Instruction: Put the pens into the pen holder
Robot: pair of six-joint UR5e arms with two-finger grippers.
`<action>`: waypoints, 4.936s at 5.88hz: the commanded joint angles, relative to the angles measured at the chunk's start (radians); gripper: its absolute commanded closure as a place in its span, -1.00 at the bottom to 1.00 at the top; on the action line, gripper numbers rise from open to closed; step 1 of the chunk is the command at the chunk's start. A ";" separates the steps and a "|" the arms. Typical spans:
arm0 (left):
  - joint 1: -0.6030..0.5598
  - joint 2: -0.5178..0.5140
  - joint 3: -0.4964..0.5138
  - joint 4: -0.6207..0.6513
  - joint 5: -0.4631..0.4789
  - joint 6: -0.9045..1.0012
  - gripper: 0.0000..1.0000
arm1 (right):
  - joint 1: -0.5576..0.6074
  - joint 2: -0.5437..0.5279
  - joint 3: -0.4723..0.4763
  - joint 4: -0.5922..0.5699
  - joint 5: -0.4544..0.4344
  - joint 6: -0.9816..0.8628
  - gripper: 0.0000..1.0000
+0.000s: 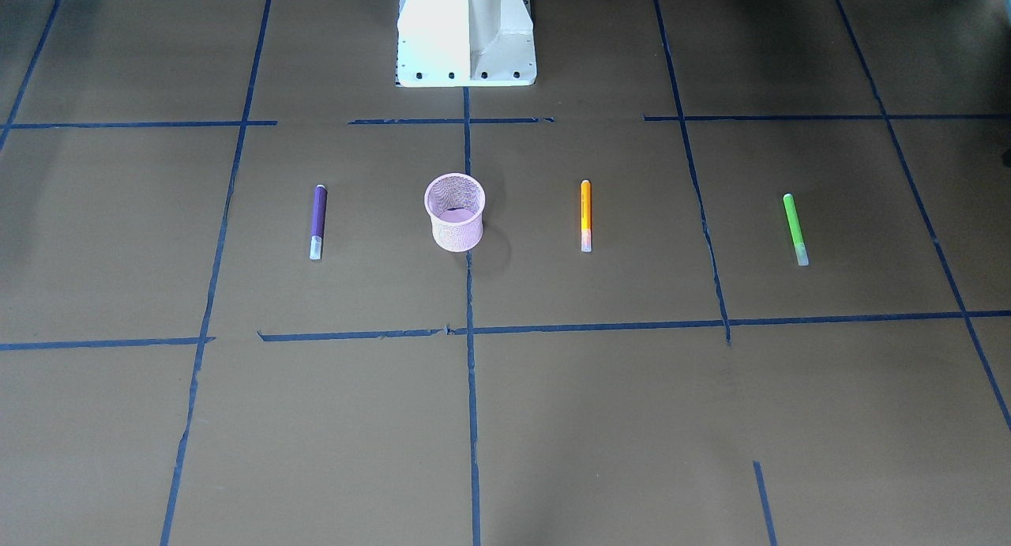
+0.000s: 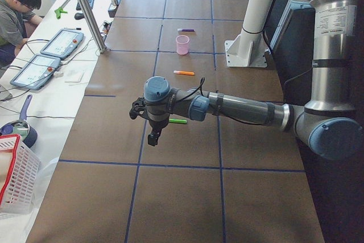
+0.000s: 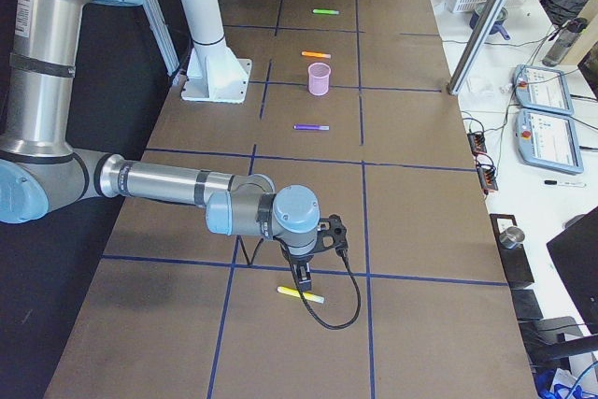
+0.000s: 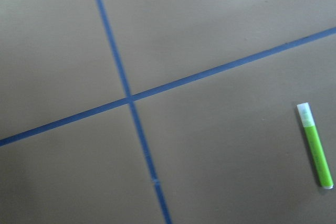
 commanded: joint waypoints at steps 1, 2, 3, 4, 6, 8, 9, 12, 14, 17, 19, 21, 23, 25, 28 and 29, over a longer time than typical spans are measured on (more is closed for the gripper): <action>0.166 -0.004 0.042 -0.209 0.013 -0.396 -1.00 | 0.000 0.000 0.001 -0.001 0.002 0.000 -1.00; 0.263 -0.006 0.066 -0.303 0.091 -0.550 -1.00 | 0.000 0.000 -0.001 -0.001 0.003 0.000 -1.00; 0.385 -0.024 0.073 -0.328 0.169 -0.632 -1.00 | 0.000 0.000 -0.001 -0.001 0.003 0.000 -1.00; 0.449 -0.065 0.102 -0.328 0.190 -0.686 -1.00 | 0.000 0.000 -0.001 -0.001 0.003 0.000 -1.00; 0.497 -0.154 0.201 -0.330 0.193 -0.680 -1.00 | 0.000 0.000 -0.004 -0.001 0.003 0.000 -1.00; 0.509 -0.155 0.202 -0.330 0.194 -0.678 -1.00 | 0.000 0.000 -0.004 -0.001 0.003 -0.002 -1.00; 0.520 -0.153 0.208 -0.328 0.196 -0.677 -1.00 | 0.000 -0.002 -0.004 -0.003 0.003 -0.002 -1.00; 0.517 -0.139 0.209 -0.330 0.194 -0.675 -0.96 | 0.000 -0.002 -0.006 -0.001 0.003 -0.002 -1.00; 0.517 -0.136 0.209 -0.330 0.194 -0.677 -0.88 | 0.000 -0.002 -0.004 -0.001 0.003 -0.002 -1.00; 0.517 -0.130 0.206 -0.348 0.216 -0.680 0.76 | 0.000 -0.002 -0.003 -0.001 0.003 -0.002 -1.00; 0.509 -0.128 0.171 -0.348 0.219 -0.689 1.00 | 0.000 -0.002 -0.001 -0.001 0.008 -0.002 -1.00; 0.517 -0.139 0.040 -0.345 0.338 -0.689 1.00 | 0.000 -0.002 -0.001 -0.001 0.016 -0.002 -1.00; 0.529 -0.214 -0.060 -0.346 0.352 -0.692 1.00 | 0.000 -0.002 0.001 -0.001 0.019 -0.002 -1.00; 0.604 -0.344 -0.146 -0.346 0.432 -0.828 1.00 | 0.000 -0.009 0.004 0.000 0.025 -0.003 -1.00; 0.936 -0.508 -0.144 -0.343 0.966 -1.244 1.00 | 0.000 -0.011 0.014 0.000 0.023 -0.002 -1.00; 0.989 -0.520 -0.142 -0.342 1.086 -1.384 1.00 | 0.000 -0.009 0.016 0.000 0.023 -0.002 -1.00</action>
